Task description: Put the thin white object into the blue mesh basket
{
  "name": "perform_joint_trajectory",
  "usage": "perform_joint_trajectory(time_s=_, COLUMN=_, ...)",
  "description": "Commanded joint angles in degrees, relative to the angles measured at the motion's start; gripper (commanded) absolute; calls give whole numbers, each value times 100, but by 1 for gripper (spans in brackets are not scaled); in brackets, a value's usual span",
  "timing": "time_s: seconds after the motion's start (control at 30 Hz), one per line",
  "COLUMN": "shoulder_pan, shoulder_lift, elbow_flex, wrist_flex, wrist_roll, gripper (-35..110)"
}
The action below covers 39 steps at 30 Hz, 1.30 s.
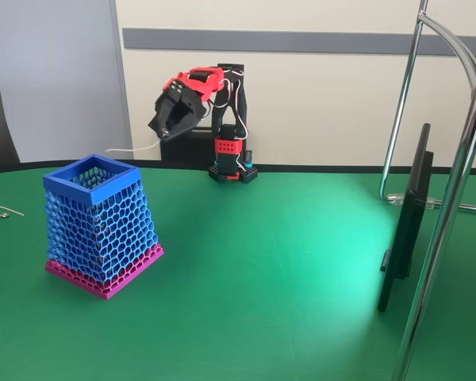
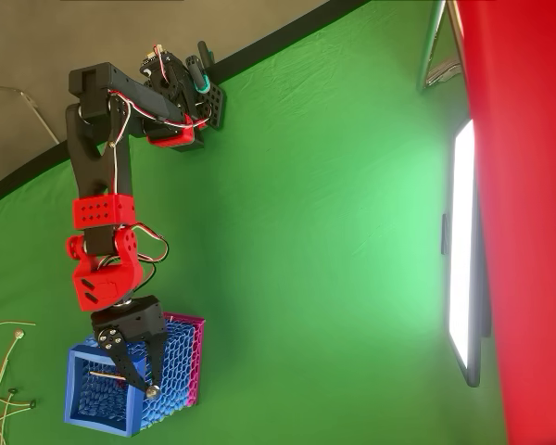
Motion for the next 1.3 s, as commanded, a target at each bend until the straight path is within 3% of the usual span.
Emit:
perform_joint_trajectory(time_s=0.0, shoulder_pan=18, shoulder_lift=44, elbow_flex=-316, wrist_flex=167, wrist_roll=343, gripper=0)
perform_joint_trajectory(time_s=0.53, shoulder_pan=141, shoulder_lift=-659, elbow_flex=-1178, wrist_flex=536, wrist_roll=422, gripper=0)
perform_joint_trajectory(time_s=0.97, shoulder_pan=809, shoulder_lift=-1099, elbow_flex=-1907, wrist_flex=782, wrist_roll=1160, gripper=0)
perform_joint_trajectory(time_s=1.27, shoulder_pan=1503, shoulder_lift=-984, elbow_flex=-1705, wrist_flex=369, wrist_roll=1362, gripper=0)
